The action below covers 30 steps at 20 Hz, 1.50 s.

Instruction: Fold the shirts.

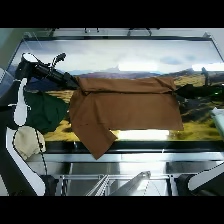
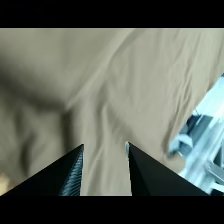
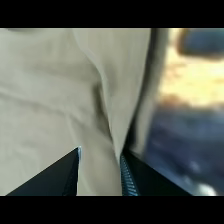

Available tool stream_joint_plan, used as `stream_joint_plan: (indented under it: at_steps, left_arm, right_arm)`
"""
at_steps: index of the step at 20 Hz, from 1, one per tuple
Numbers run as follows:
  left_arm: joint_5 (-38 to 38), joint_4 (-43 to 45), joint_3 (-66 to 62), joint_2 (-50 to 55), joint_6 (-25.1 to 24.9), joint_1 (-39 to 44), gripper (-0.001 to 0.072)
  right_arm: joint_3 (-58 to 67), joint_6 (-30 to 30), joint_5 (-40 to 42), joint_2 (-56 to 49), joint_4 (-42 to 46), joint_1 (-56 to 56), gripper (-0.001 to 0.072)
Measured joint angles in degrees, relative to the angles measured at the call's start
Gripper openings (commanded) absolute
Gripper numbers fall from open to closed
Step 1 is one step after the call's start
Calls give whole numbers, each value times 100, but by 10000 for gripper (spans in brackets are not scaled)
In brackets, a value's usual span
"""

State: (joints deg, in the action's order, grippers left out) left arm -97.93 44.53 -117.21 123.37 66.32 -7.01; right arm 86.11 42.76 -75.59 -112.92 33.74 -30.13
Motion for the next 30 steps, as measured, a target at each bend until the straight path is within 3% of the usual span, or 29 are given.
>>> stream_joint_plan:
  at_steps: [4, 8, 9, 10, 15, 17, 20, 27, 28, 30]
  left_arm:
    - [-468, 363, 483, -358, 702, -326, 296]
    - [-389, 481, 2020, -1375, 761, -490, 296]
    - [-317, 498, 2516, -1718, 717, -507, 297]
    - [-208, 501, 2994, -2050, 669, -516, 297]
    - [404, 542, 5372, -3602, 546, -540, 297]
    - [686, 542, 6181, -4085, 525, -540, 297]
    - [1215, 538, 7208, -4656, 520, -540, 297]
    - [2612, 262, 8419, -4649, 472, 2, 297]
    - [2765, 201, 8417, -4489, 457, 138, 239]
    - [2887, 2, 8249, -4140, 348, 404, 241]
  right_arm:
    - [-127, 608, -568, 466, 579, -417, 306]
    - [-1032, 962, -1021, 1097, 953, -807, 316]
    - [-1346, 1036, -1021, 1259, 1128, -866, 406]
    - [-1685, 1091, -984, 1416, 1327, -905, 431]
    - [-2763, 1169, -551, 1663, 1683, -876, 431]
    - [-2916, 1165, -461, 1576, 1670, -769, 335]
    - [-3005, 1060, -479, 1432, 1528, -553, 347]
    - [-3003, 966, -603, 1351, 1440, -313, 346]
    - [-3003, 964, -605, 1349, 1425, -304, 346]
    - [-3003, 951, -605, 1346, 1416, -293, 347]
